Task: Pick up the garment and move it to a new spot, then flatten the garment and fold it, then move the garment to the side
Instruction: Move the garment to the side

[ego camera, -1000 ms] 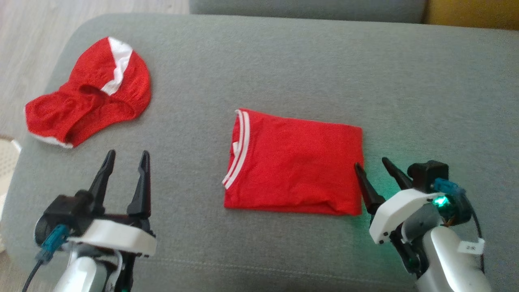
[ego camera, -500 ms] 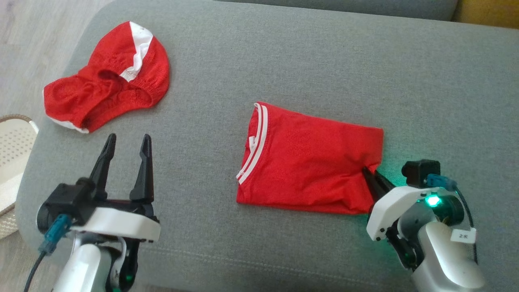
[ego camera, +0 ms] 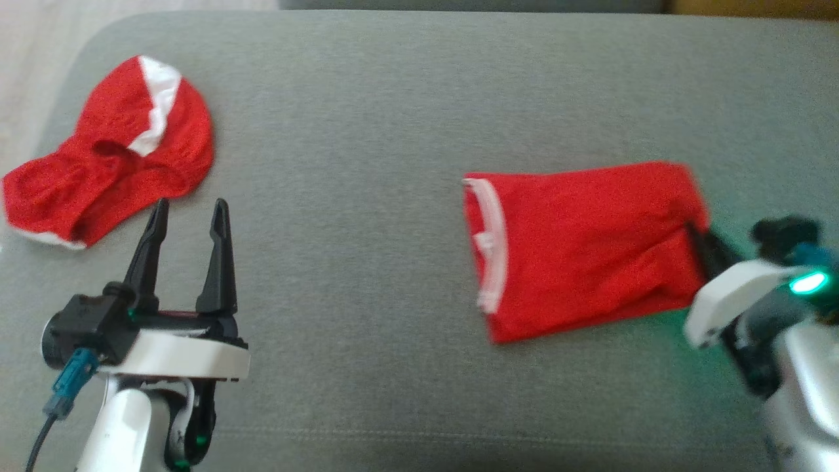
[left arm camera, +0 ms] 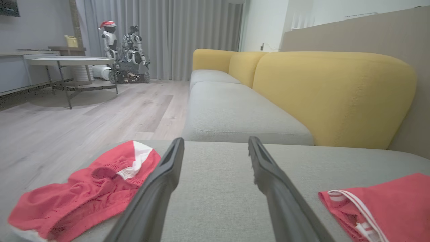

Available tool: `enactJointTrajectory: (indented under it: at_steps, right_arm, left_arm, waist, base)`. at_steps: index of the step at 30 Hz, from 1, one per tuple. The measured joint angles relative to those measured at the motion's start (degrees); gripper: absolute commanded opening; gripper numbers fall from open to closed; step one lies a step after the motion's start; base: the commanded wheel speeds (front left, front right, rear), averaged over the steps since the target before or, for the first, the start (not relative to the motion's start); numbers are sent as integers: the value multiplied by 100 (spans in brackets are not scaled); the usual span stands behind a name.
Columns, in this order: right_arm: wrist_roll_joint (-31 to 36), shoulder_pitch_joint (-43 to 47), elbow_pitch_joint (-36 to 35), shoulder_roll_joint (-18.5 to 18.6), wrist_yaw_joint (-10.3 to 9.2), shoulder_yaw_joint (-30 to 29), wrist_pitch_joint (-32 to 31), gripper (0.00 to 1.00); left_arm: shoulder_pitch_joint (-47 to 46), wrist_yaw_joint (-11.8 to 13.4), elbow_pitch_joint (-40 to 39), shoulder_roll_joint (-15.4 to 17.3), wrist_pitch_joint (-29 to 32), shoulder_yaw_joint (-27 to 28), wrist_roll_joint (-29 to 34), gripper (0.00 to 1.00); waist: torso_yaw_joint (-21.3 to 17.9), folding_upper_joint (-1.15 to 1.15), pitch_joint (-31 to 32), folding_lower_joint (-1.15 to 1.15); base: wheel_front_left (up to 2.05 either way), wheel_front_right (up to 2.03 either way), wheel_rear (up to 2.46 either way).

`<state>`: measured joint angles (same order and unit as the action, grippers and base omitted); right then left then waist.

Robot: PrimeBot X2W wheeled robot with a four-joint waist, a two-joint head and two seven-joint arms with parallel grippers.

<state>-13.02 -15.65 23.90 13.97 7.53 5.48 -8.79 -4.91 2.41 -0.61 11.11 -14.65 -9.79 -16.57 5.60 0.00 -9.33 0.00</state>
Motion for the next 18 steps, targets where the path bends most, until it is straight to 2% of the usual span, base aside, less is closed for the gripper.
enactJointTrajectory:
  at_steps: [9, 18]
  right_arm:
    - [53, -761, -268, 865, 0, -829, -382, 0]
    - [232, -968, -706, 1147, 0, -1507, -654, 0]
  left_arm:
    - [-113, -307, -94, -121, -3, 52, 182, 100]
    - [-552, -598, -102, -268, -4, 60, 291, 100]
  waist:
    - [-477, 0, -365, 0]
    - [-711, 0, -912, 0]
  base:
    - [0, 0, 0]
    - [0, 0, 0]
